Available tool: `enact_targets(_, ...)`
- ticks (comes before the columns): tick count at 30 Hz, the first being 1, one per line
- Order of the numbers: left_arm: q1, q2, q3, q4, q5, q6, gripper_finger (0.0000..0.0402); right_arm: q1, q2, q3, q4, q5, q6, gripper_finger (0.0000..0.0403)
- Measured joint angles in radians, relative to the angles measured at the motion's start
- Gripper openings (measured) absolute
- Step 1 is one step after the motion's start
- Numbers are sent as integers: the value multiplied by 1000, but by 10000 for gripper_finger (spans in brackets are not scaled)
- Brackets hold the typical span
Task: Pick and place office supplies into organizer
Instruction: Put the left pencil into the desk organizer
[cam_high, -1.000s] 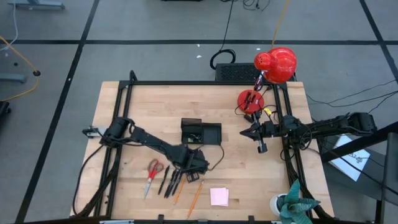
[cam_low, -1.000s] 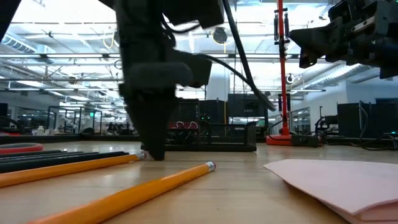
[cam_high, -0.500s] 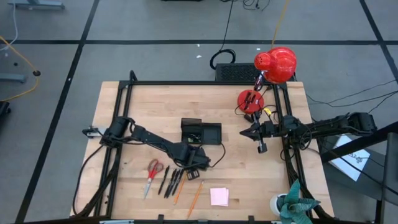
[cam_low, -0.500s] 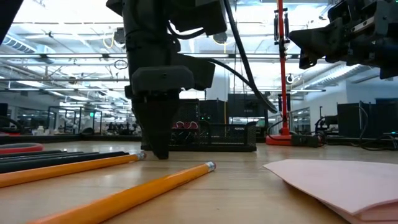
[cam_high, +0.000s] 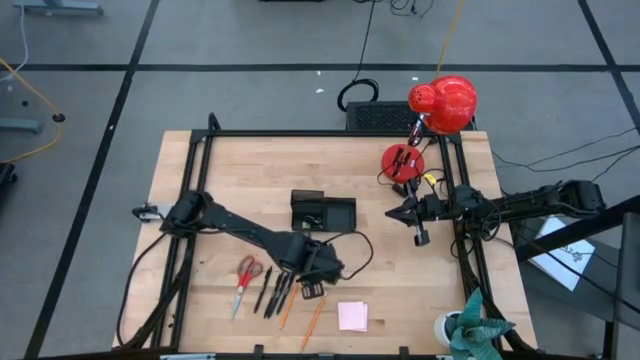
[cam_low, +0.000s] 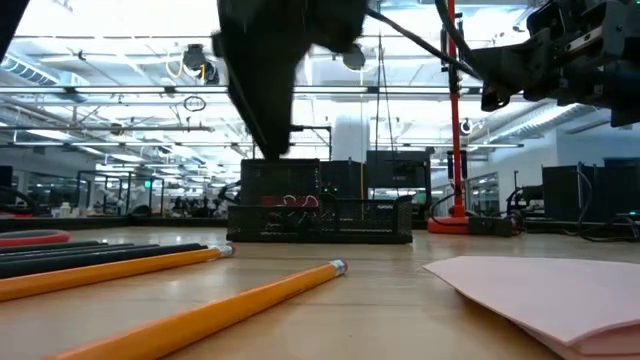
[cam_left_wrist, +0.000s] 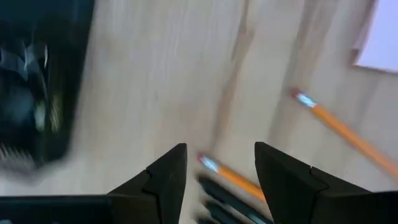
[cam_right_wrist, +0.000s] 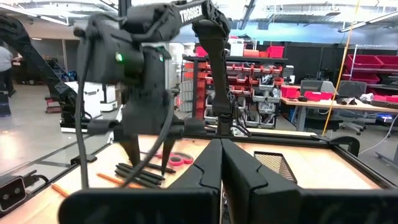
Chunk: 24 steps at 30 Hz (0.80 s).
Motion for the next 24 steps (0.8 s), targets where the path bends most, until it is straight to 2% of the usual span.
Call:
enact_targets(7,-106,-18,0,-159,94,-465,195,0,0,0,-9,-1,27,0)
enact_targets(11,-164,-19,0,-122,89,-708,195,0,0,0,-9,-1,31,0)
enact_targets(14,-179,-19,1,-67,42,-860,195,0,0,0,-7,-1,61,0)
enact_targets(19,-172,-4,1,18,-61,-925,195,0,0,0,5,-1,76,0)
enact_targets(24,-136,45,1,32,-52,-914,195,0,0,0,-7,-2,98,0)
